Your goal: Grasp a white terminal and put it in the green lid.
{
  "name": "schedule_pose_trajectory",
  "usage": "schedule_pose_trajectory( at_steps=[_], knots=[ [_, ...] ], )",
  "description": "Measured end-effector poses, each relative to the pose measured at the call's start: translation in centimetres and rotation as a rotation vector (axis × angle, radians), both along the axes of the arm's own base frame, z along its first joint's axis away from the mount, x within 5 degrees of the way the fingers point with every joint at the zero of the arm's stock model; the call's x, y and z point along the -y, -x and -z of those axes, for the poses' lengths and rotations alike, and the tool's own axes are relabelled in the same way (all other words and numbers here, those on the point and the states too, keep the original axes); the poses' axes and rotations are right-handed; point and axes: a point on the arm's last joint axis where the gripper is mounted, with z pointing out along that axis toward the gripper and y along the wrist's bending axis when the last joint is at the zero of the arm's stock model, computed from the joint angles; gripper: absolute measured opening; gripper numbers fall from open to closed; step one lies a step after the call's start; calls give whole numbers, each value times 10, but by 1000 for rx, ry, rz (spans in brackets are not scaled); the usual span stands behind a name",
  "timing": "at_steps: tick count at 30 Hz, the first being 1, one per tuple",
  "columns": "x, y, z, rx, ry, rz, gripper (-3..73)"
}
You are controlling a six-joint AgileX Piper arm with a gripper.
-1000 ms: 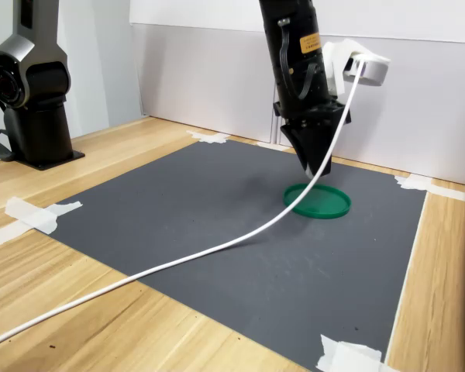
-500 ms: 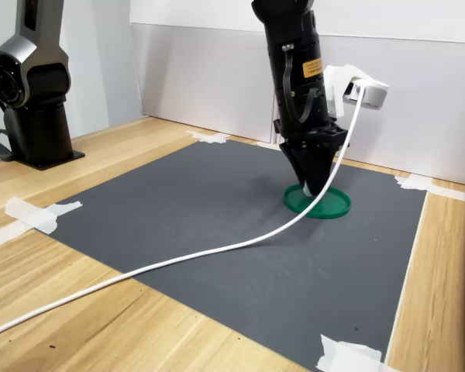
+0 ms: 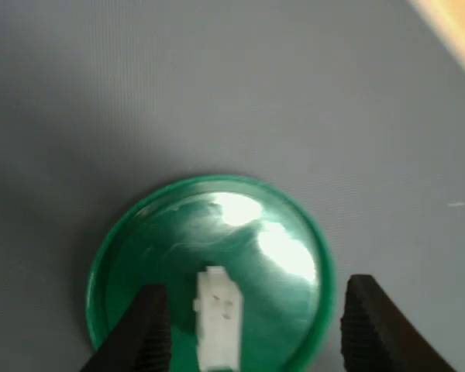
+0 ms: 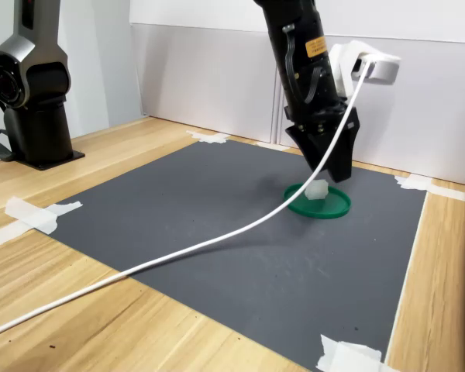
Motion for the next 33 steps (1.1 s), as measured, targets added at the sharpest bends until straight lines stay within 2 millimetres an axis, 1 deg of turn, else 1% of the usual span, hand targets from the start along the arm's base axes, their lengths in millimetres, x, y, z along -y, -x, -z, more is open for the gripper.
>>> schedule_pose_trajectory(
  at_steps=[2,4,7,10,15,17,21,27,33],
  knots=[
    [1,3,-12,26,-13,8,554],
    [2,7,-26,57,-34,24,536],
    [4,16,-49,120,-67,44,465],
    [9,31,-69,195,-97,57,341],
    [19,65,-95,341,-152,75,75],
    [23,81,-101,393,-185,91,17],
    [32,112,-104,475,-263,143,-12],
    [46,158,-105,560,-390,223,-14],
    [60,208,-94,594,-478,271,-14]
  ],
)
